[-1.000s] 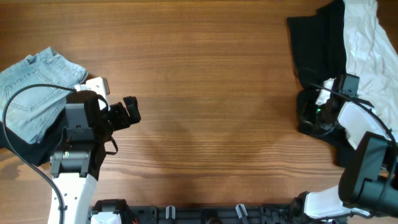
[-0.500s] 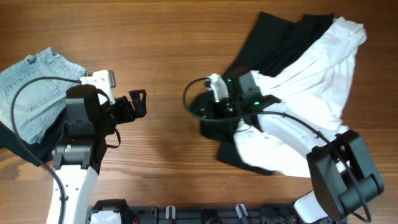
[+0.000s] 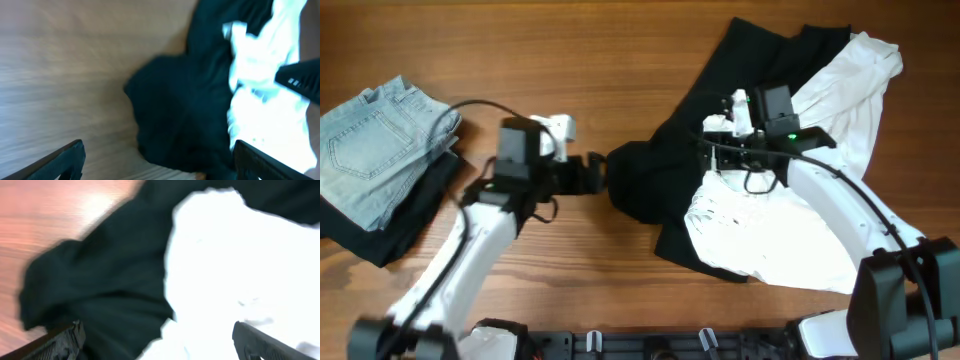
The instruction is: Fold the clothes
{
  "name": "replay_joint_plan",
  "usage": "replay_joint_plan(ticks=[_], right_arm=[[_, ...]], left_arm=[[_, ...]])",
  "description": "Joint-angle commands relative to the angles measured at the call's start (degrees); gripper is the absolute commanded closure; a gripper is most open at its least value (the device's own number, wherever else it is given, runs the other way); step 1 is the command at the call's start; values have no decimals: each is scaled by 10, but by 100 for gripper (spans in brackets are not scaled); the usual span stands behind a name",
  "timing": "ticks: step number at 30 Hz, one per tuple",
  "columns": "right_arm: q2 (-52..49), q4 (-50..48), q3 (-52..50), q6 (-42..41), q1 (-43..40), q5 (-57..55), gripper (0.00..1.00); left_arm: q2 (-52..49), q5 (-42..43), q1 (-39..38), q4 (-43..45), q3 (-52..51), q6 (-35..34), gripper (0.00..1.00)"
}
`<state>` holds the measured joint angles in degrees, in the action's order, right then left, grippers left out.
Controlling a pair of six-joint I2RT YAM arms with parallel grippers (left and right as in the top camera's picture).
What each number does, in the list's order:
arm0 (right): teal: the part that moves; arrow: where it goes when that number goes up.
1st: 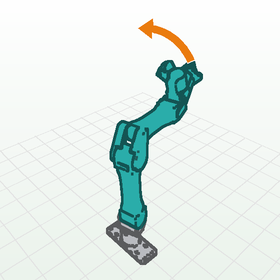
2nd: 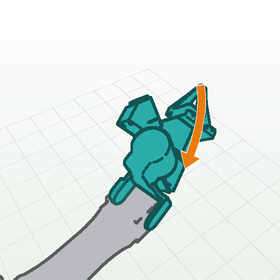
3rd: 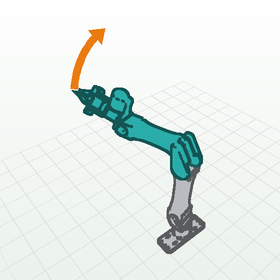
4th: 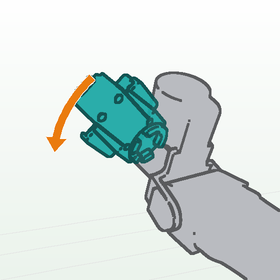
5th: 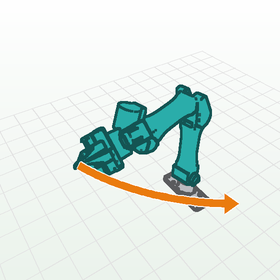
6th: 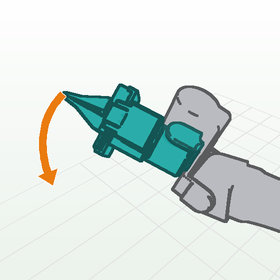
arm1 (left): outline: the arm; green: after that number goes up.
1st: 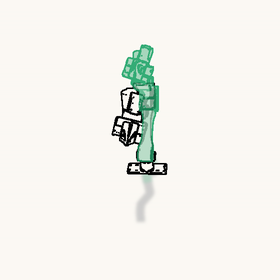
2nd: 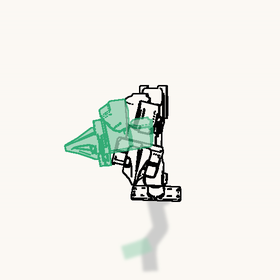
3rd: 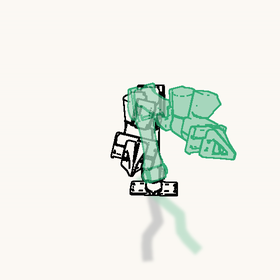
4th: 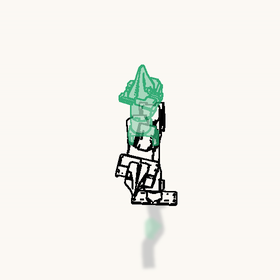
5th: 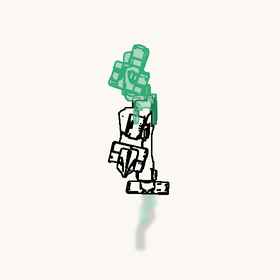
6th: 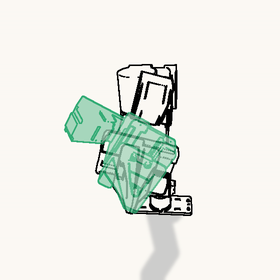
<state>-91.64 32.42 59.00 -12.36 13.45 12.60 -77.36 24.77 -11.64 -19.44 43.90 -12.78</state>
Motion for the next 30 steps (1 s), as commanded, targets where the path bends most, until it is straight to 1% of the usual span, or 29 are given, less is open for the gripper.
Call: replay_joint_plan(ticks=[1,6,8,10,11,13,14,15,17,19,20,22,25,27,28,29,30], right_arm=[[7,37,9,2,-3,-128,0],[7,57,6,4,-3,-139,1],[5,58,-3,4,-3,-132,5],[0,60,-9,5,-3,-128,9],[-5,60,-14,13,-3,-122,11],[-16,59,-18,36,-3,-103,23],[-24,57,-22,38,-3,-102,28],[-31,55,-24,39,-3,-102,35],[-48,51,-24,38,-3,-109,44],[-61,48,-24,26,-4,-151,78],[-63,48,-24,7,-5,-179,95],[-63,59,-23,-42,-17,-243,96],[-61,101,-8,-114,-73,-362,96],[-54,144,21,-128,-142,-415,96],[-49,172,45,-151,-189,-428,96],[-46,188,62,-163,-220,-427,96],[-40,215,92,-183,-269,-422,96]], left_arm=[[-68,11,-54,26,8,-22,2],[-140,11,-96,68,8,-27,2],[-172,2,-108,82,8,-27,12],[-193,-7,-111,92,8,-27,30],[-197,-13,-111,94,8,-27,45],[-199,-38,-108,100,8,-27,69],[-196,-55,-105,104,8,-27,86],[-194,-70,-101,109,8,-27,96],[-186,-107,-85,121,9,-27,96],[-180,-134,-61,124,21,-27,96],[-179,-141,-49,124,30,-27,96],[-178,-144,-19,124,57,-27,96],[-178,-144,37,129,118,-27,96],[-178,-144,73,131,169,-27,96],[-178,-144,92,134,197,-27,96],[-178,-144,105,137,219,-27,96],[-178,-144,120,140,245,-27,96]])
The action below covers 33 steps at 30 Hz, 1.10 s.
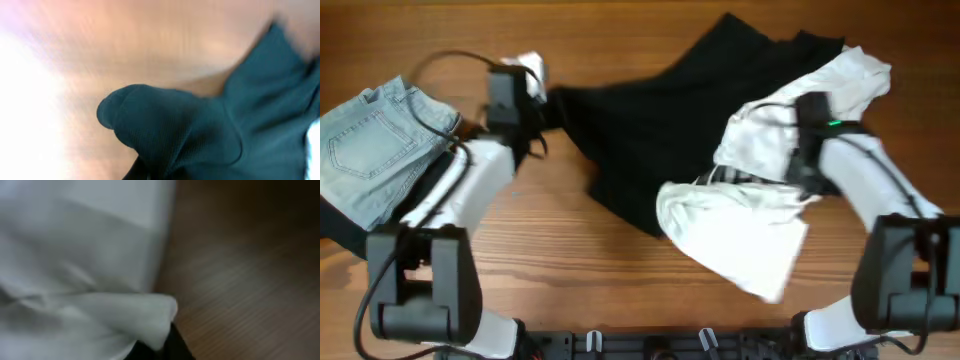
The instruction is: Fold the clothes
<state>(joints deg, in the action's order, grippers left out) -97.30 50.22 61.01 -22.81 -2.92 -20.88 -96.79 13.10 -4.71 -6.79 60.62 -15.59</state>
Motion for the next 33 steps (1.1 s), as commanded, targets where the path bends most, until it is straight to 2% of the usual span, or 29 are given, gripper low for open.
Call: replay_joint_plan(ticks=[1,2,4,5,6,7,9,10,13,18,21,22,26,30,33], right_arm=[[24,64,111,-100,-167,-68,96],[30,70,133,-101,-199,-43,95],[43,73,176,-70,-256,33,87],[49,67,185,-53,-269,63,82],[56,59,189,-38,-276,96,77],[64,49,189,-20,-279,134,69],[69,44,189,5,-271,184,56],[69,45,189,19,-265,202,53],[68,55,187,69,-239,239,51],[68,52,168,167,-171,304,47],[67,33,138,188,-128,309,40],[66,15,123,187,-112,310,38],[66,-10,101,181,-87,310,35],[66,-9,99,183,-83,310,33],[66,-9,99,182,-83,310,33]], left_arm=[[16,-27,64,19,104,1,96],[16,-27,71,20,122,1,96],[15,-27,76,22,143,1,96],[14,-27,76,24,144,1,84],[12,-27,75,24,144,1,82],[9,-27,74,18,144,1,74],[-2,-27,74,-5,144,1,10],[-7,-25,74,-17,144,1,1],[-18,-22,74,-74,144,1,0],[-38,61,55,-258,143,1,1],[-54,85,20,-347,135,-1,1],[-66,90,-10,-369,122,-24,0],[-92,92,-81,-360,96,-63,0],[-123,92,-158,-341,80,-155,0],[-143,91,-204,-311,80,-197,0]])
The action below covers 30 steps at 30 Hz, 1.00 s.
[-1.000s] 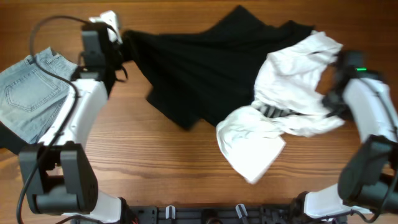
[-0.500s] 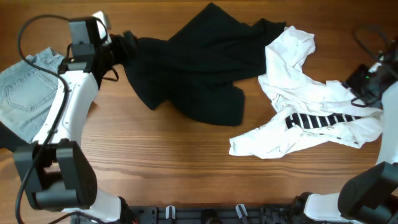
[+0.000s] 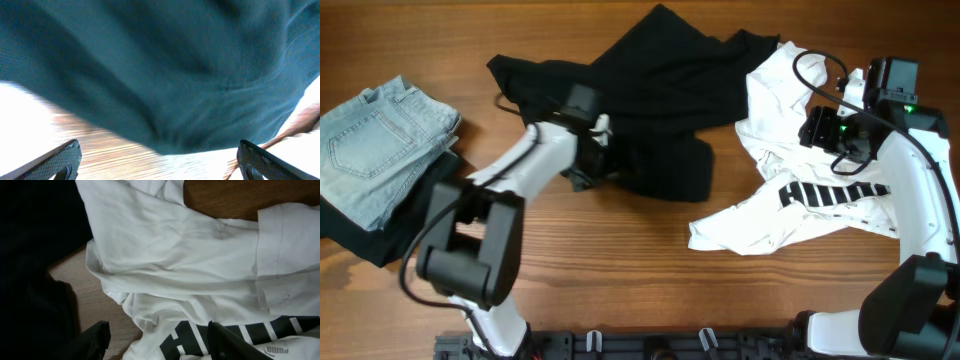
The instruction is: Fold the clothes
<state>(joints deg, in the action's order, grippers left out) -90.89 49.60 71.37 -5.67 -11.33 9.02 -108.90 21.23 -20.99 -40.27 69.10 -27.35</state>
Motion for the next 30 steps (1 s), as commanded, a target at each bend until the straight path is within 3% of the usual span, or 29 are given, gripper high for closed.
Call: replay_joint_plan(ticks=[1,3,4,6,7,8,13,16,20,26,30], right_arm=[[2,-3,-5,10,1,11,32],[2,-2,-5,10,1,11,32],[2,-1,-5,10,1,11,32],[2,0,-5,11,1,11,32],[2,1,-5,12,1,11,32],[2,1,-5,12,1,11,31],[2,1,-5,12,1,11,30],[2,2,-5,42,1,12,39],[-11,9,-5,61,1,14,40],[-74,-1,-5,102,21,75,39],[-127,-36,-5,116,56,73,27]], left_arm=[[-28,10,-53,35,-5,-87,0],[-45,-1,-74,58,-5,-115,6],[-50,-6,-79,63,-5,-125,16],[-59,-7,-83,68,-5,-135,66],[-59,-7,-82,63,-5,-135,85],[-59,-8,-80,59,-5,-134,96],[-48,-71,-31,-43,-5,-134,96],[-23,-114,33,-122,-5,-92,96],[31,-123,166,-207,-5,-37,96],[76,-102,320,-218,-5,-14,96],[76,-66,343,-217,-5,2,96]])
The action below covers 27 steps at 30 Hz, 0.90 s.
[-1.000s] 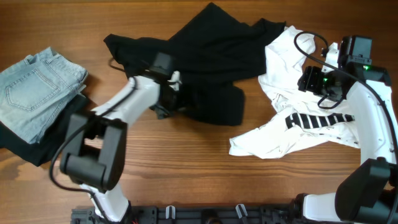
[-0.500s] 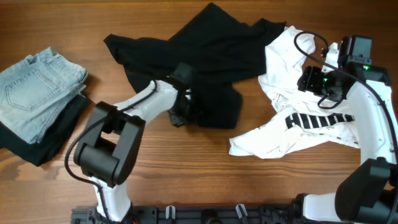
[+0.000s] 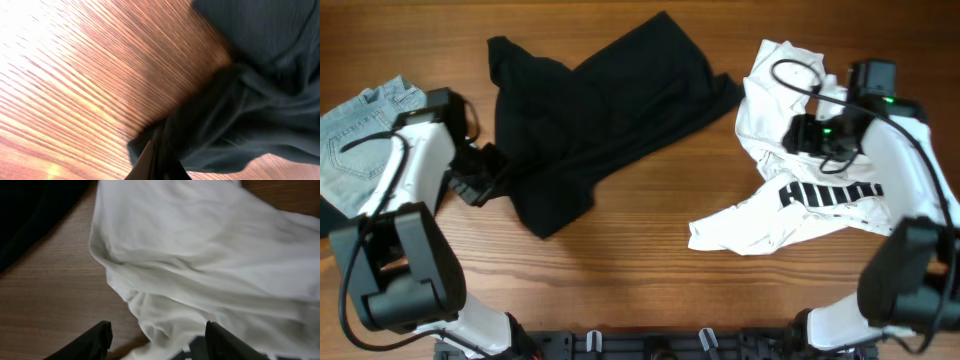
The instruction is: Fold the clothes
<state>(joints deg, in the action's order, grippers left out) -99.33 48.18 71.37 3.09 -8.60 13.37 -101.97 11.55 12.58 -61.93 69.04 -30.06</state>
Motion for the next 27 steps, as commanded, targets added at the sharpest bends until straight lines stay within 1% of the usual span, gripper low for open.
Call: replay_joint_plan(ticks=[1,3,5,6,7,9,10,11,12,13,14,17,18,20,22,24,25,26,27], right_arm=[[-59,-33,-5,29,36,30,23],[-99,-56,-5,28,44,28,22],[-136,-75,-5,20,42,28,32],[-154,-85,-5,14,40,25,34],[-174,-94,-5,8,35,-2,50],[-190,-97,-5,-33,25,-82,67],[-194,-93,-5,-69,17,-146,75],[-194,-84,-5,-118,2,-222,75],[-191,-76,-3,-146,-17,-277,75],[-189,-66,3,-158,-40,-312,69],[-187,-51,16,-169,-68,-337,57],[-182,-2,68,-183,-140,-370,48],[-180,14,88,-185,-162,-369,47],[-169,58,150,-216,-215,-361,44],[-161,75,201,-203,-241,-283,40],[-153,84,242,-133,-251,-139,40],[-146,84,252,-82,-249,-40,40],[-137,87,253,-44,-241,48,38],[-133,97,253,-21,-228,103,36]], left_arm=[[7,32,4,-1,-5,29,96],[7,32,-6,-1,-5,29,96],[7,32,-19,-1,-5,29,96],[7,32,-26,-1,-5,29,96],[7,32,-37,1,-5,29,96],[7,31,-47,4,-5,29,96],[7,31,-52,4,-5,29,96],[7,31,-56,4,-5,29,96],[7,31,-61,4,-5,29,96],[7,31,-64,4,-5,29,96],[7,32,-67,4,-5,29,96],[7,32,-68,4,-5,29,96],[7,32,-68,4,-5,29,96],[7,32,-68,4,-5,29,96],[7,32,-68,4,-5,29,96],[7,32,-68,4,-5,29,96],[7,32,-68,4,-5,29,96],[7,32,-68,4,-5,29,96],[7,32,-68,4,-5,29,96]])
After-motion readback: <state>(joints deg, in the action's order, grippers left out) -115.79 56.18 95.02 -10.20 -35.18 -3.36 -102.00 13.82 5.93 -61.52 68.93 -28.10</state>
